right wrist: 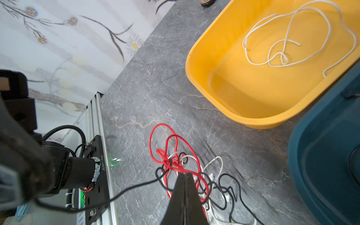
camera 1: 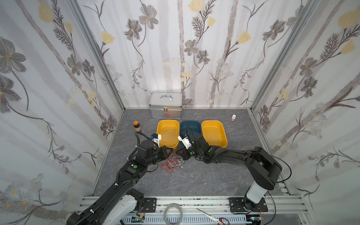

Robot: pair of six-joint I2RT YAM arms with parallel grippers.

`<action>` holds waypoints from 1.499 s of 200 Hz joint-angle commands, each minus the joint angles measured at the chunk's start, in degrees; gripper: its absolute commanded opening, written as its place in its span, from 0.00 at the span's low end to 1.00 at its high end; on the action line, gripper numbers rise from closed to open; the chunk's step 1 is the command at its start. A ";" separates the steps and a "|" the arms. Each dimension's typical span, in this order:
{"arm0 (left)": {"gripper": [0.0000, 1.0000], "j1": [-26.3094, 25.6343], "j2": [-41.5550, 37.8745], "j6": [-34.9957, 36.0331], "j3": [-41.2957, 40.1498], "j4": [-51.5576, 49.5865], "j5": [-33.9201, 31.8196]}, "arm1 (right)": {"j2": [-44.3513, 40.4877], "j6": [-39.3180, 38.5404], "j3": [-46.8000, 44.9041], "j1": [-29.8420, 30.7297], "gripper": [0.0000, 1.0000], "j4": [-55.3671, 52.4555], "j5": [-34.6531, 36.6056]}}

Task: Untangle and sort cables by color
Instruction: Untie the cable.

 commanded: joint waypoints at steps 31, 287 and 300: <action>0.00 -1.11 0.14 1.37 -0.95 2.72 -0.08 | -0.69 0.62 -0.94 -0.73 0.04 4.44 -1.38; 0.00 -1.69 -0.62 1.65 -0.08 1.98 -0.58 | 5.02 -9.45 3.54 -0.83 0.38 -3.36 0.85; 0.00 -1.65 -0.80 1.58 -0.22 1.96 -0.59 | 5.33 -9.12 3.31 -1.36 0.38 -2.08 -1.71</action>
